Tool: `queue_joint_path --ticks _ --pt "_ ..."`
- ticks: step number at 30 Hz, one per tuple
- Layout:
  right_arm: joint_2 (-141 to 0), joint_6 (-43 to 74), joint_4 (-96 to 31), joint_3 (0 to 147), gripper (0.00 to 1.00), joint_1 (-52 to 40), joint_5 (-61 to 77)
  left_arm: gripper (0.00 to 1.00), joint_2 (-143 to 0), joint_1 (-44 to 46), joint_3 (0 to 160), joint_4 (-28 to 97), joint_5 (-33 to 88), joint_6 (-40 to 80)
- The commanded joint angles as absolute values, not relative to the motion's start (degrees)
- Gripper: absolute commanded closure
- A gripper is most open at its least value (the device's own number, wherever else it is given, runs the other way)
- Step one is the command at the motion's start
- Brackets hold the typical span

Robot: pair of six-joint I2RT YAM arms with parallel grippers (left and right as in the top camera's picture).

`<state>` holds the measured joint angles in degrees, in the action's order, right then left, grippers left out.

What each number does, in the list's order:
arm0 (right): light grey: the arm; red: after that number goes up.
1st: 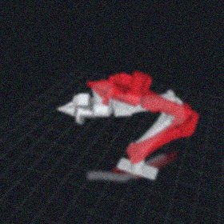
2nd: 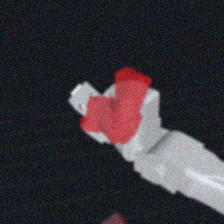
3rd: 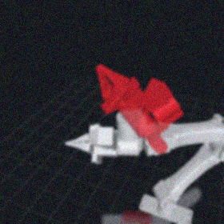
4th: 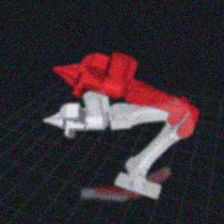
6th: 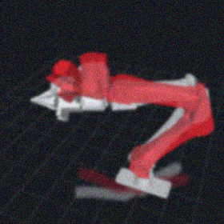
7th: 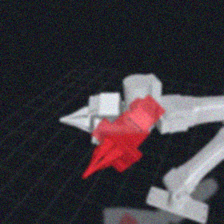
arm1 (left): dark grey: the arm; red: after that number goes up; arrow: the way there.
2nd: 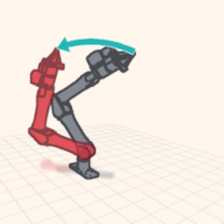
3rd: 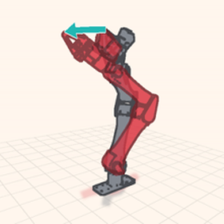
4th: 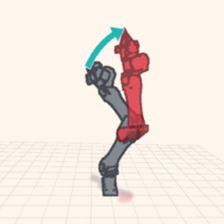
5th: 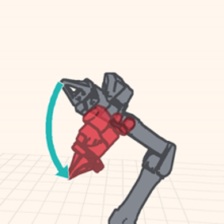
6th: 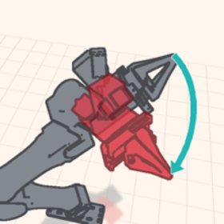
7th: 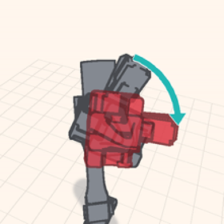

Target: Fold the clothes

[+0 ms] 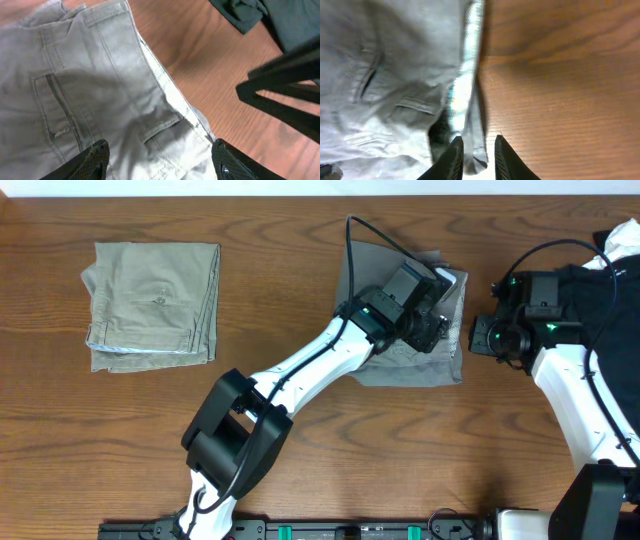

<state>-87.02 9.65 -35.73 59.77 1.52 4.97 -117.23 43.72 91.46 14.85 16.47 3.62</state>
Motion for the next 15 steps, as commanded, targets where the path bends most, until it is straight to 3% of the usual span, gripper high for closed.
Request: queue_joint_path --ticks 1,2,4,8,15 --pt "-85.8 1.1 -34.9 61.2 0.8 1.8 15.0 0.33 -112.2 40.2 93.1 17.3 17.0 3.6" --pt "-85.8 -0.3 -34.6 61.8 0.8 1.9 17.7 0.35 -111.6 39.1 93.1 18.5 16.5 3.6" --pt "-85.8 -1.9 -33.5 62.6 0.83 1.9 21.8 0.64 -110.9 36.9 93.1 21.1 15.7 3.6" --pt "-86.0 -1.8 -29.1 62.6 0.99 1.8 24.7 0.92 -111.2 33.0 93.0 27.4 15.7 3.5" --pt "-91.3 -4.0 -19.3 62.6 0.99 1.8 25.6 0.94 -111.5 30.7 89.0 28.9 15.7 1.7"
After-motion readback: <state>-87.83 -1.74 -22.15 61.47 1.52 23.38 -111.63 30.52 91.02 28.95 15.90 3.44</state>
